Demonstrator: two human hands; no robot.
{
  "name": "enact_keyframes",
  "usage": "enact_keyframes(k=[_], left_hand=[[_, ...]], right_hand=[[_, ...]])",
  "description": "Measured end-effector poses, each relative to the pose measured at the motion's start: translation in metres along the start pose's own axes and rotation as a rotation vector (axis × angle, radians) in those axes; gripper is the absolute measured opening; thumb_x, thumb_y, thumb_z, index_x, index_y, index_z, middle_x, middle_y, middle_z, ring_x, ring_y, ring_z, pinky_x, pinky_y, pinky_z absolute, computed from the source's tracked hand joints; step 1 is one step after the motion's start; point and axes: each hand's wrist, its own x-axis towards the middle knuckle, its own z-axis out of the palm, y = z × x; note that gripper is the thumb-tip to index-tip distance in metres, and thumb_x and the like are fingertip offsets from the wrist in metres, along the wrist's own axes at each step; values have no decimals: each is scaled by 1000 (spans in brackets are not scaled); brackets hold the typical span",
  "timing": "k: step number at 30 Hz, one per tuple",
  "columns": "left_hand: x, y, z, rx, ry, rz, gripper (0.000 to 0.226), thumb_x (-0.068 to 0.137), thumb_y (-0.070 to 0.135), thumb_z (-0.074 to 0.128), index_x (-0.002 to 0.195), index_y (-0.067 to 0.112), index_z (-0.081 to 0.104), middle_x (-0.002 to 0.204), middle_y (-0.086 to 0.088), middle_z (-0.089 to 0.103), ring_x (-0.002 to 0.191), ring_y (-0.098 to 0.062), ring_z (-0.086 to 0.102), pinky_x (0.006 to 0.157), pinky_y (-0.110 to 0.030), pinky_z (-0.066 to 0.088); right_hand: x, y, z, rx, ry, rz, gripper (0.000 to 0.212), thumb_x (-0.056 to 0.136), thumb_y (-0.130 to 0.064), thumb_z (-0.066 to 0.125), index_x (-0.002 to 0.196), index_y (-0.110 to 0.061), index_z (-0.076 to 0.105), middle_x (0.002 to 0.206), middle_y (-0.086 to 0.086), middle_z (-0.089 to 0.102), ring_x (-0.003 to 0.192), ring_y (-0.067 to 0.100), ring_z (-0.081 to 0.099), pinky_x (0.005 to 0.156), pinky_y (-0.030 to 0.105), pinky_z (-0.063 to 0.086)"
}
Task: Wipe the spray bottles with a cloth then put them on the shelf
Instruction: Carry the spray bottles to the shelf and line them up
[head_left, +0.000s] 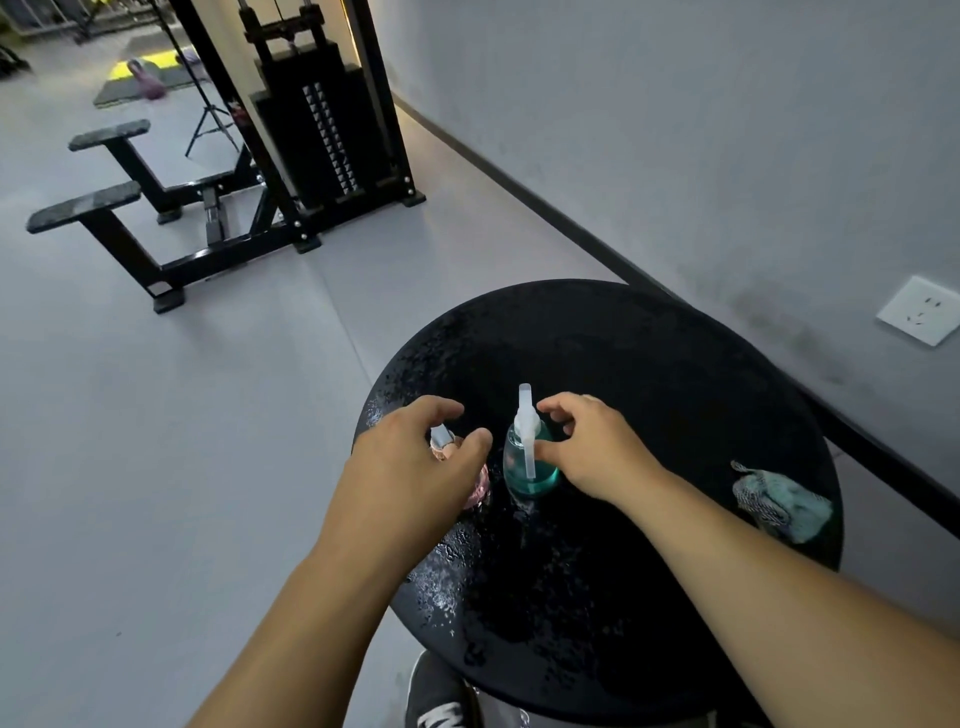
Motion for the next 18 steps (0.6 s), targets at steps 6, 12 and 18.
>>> enact_keyframes(k=[6, 12, 18], left_hand=[[0, -4, -3, 7, -1, -8, 38, 94, 57, 69, 129, 41, 69, 126, 19, 71, 115, -7, 64, 87, -26, 44], [0, -4, -5, 14, -9, 6, 39, 95, 57, 67, 130, 40, 68, 130, 19, 70, 112, -3, 61, 88, -25, 42], [-1, -3, -5, 18, -8, -3, 39, 94, 58, 68, 129, 41, 69, 127, 20, 70, 106, -3, 59, 86, -26, 42]], right_hand=[[5, 3, 8, 52, 3, -7, 47, 87, -34, 82, 131, -33, 65, 119, -9, 57, 108, 11, 57, 84, 26, 44], [8, 8, 20, 93, 27, -8, 37, 91, -35, 77, 126, -39, 66, 106, -14, 54, 91, 4, 55, 63, 17, 39], [13, 11, 29, 79, 42, -19, 21, 95, -34, 71, 115, -38, 66, 105, -15, 52, 89, 8, 56, 66, 24, 45]])
